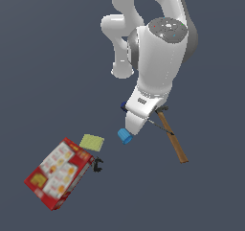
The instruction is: Pick up a designated object from a clutter of objects.
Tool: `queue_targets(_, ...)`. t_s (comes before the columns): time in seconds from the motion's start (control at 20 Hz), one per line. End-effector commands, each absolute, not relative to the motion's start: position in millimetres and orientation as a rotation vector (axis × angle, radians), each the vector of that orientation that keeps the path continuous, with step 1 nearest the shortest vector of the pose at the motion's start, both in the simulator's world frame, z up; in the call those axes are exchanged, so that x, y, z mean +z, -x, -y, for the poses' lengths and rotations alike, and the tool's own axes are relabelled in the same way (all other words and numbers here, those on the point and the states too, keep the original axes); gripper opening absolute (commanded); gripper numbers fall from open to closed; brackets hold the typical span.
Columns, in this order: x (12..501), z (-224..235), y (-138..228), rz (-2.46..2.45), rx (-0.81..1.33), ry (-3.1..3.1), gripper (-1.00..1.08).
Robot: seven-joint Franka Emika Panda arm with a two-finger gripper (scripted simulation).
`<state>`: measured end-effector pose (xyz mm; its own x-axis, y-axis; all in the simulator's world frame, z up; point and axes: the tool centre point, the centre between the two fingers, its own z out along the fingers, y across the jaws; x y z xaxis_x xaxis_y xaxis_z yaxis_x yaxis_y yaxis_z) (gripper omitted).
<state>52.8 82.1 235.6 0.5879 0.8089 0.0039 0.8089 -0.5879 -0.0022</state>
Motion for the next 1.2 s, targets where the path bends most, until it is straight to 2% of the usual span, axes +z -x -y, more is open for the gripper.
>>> queue_targets(0.0, 251.9, -89.8, -64.0, 1.424, -0.003, 2.797, -1.0)
queue_targets(0.7, 321.0, -123.7, -116.1, 1.421, -0.001, 2.8, -1.0)
queue_targets(1.15, 345.7, -136.3, -136.0, 1.422, 0.0, 2.801, -1.0)
